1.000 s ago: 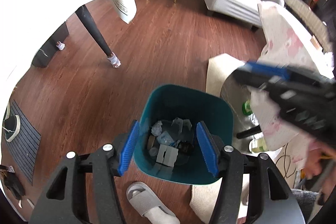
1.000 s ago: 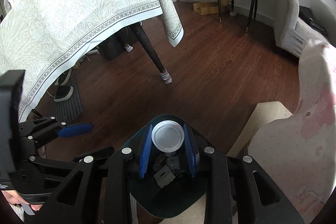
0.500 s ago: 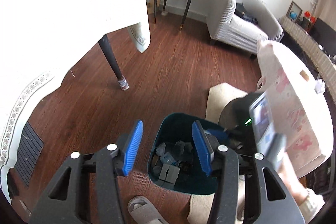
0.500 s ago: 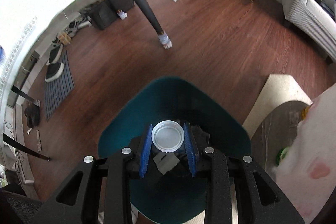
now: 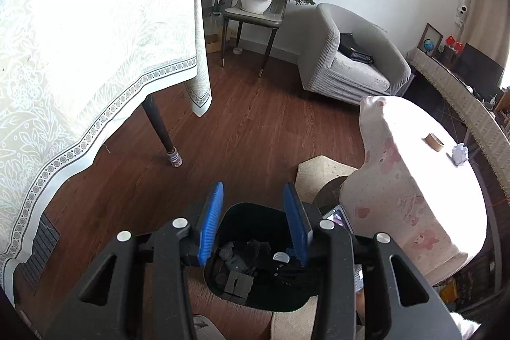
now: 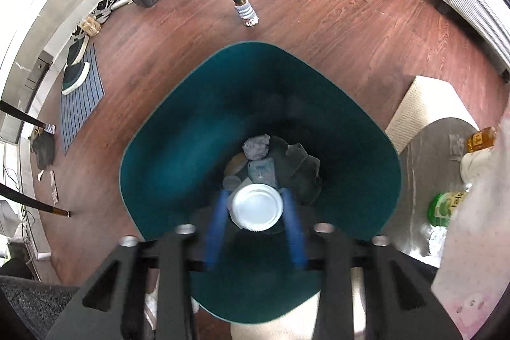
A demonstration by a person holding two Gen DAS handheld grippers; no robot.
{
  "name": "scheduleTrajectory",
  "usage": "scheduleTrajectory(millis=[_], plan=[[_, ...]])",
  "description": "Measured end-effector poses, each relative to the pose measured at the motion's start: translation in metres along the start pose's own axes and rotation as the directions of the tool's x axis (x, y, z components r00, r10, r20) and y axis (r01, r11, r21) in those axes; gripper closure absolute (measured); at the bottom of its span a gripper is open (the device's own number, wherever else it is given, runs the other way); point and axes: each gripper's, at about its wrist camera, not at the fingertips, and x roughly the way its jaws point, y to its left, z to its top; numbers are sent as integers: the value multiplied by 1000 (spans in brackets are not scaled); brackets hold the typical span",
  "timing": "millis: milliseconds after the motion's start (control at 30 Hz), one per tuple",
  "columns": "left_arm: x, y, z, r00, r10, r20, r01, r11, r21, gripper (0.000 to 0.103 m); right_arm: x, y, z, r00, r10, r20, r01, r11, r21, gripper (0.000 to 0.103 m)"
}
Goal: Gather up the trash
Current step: 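Drop the small white lid into the teal bin by opening the right gripper, then move both grippers back over the table toward the tape roll and white paper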
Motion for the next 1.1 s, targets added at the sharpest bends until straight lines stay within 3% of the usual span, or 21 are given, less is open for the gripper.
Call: scheduleTrajectory(millis=[233,500,733,933,1100], plan=[[-12,-24,10,999,-9,43,9,1000,3,61,-30,-6,-11,999,11,48,-10,1000,-20,55],[-27,-58,22,993,3,114,-8,999,43,60,-101,-4,-22,981,46,191,-32,997,-76,55],[-34,-88,31,988,-9,154,-5,996,91,55,-176,-18,-32,937,85,340,-55,994,-99,55],[-33,-116,36,984,-34,173,14,993,115,50,-232,-48,-42,884,54,464,-30,998,-59,55],[-19,-149,42,984,-59,167,33,987,155,46,-258,-88,-49,859,0,512,-6,1000,10,55]])
